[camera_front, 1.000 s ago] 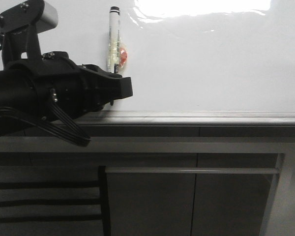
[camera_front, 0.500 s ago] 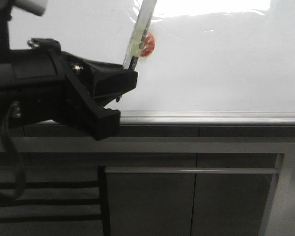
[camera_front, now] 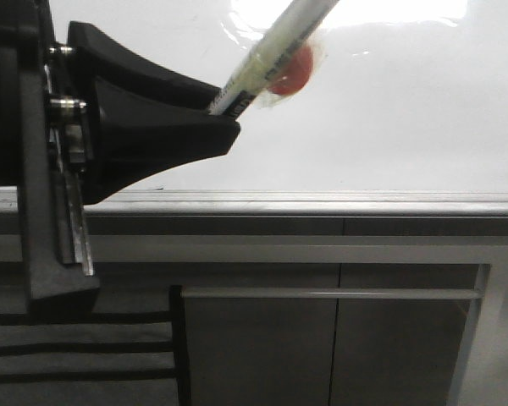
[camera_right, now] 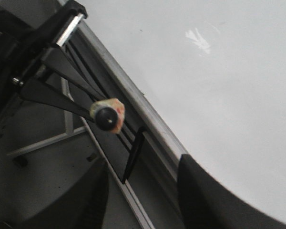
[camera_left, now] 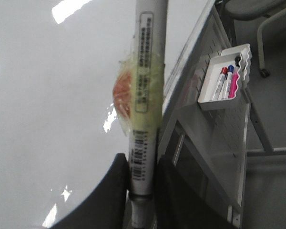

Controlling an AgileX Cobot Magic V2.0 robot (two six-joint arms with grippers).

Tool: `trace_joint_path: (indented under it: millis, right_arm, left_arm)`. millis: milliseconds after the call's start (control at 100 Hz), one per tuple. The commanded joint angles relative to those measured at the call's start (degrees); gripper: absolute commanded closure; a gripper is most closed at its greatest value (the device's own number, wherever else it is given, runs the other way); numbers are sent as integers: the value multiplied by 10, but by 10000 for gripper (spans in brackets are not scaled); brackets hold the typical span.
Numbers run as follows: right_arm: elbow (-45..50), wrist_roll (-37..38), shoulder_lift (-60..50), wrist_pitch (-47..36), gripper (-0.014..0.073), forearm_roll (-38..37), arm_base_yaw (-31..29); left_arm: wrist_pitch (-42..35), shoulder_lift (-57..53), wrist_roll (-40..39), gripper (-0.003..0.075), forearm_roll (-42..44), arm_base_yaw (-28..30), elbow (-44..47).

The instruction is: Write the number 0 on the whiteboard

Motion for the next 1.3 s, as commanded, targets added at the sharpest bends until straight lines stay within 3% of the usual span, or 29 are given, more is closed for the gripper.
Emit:
trace_joint_path:
  millis: [0, 160, 430, 1080, 1160, 1260, 1290]
  right_arm:
    - [-31, -11, 21, -33, 305, 8, 27]
    - [-39, -17, 53, -39, 305, 7, 57]
    - [-39, -31, 96, -94, 305, 7, 57]
    - [-39, -32, 131, -89, 313, 11, 57]
    - [-39, -32, 131, -91, 396, 11, 57]
    - [-39, -32, 131, -93, 673, 12, 57]
    - [-39, -32, 131, -93, 663, 14, 57]
  left_arm:
    - [-17, -17, 5, 739, -8, -1, -11]
    - [-17, -17, 5, 740, -8, -1, -11]
    - [-17, -17, 5, 740, 24, -1, -11]
    - [-25, -17, 5, 739, 15, -1, -14]
    - [-40, -17, 5, 739, -2, -1, -14]
    - [-46, -17, 5, 730, -46, -1, -14]
    - [-46, -17, 5, 715, -46, -1, -14]
